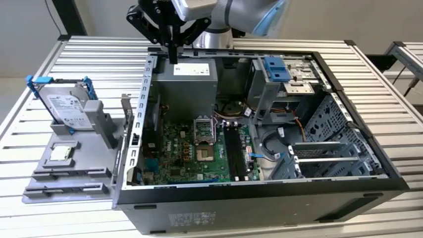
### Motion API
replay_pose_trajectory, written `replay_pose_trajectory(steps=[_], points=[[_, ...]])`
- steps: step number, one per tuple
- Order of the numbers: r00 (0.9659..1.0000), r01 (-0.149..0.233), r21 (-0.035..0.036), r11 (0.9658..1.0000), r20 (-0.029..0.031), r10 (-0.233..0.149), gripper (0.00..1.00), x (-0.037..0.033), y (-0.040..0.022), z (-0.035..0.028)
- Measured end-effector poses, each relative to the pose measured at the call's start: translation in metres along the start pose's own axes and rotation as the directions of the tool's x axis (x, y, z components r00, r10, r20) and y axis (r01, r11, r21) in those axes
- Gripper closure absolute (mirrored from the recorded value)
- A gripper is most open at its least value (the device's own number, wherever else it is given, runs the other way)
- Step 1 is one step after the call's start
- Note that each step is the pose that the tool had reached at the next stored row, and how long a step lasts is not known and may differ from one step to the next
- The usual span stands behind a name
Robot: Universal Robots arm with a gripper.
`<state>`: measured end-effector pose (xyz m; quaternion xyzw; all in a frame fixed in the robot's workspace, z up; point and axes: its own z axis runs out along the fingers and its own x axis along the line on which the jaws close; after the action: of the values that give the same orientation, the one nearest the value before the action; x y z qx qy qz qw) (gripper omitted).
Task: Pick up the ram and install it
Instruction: 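Reach for the ram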
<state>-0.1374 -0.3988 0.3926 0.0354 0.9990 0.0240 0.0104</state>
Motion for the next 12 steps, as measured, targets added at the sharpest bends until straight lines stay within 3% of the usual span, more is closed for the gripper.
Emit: replay_pose_trajectory(steps=[12], points=[[1.0,0.009,-0.0002,1.0,-0.0004,-0.009,1.0,0.0411,-0.0029,-0.0009]])
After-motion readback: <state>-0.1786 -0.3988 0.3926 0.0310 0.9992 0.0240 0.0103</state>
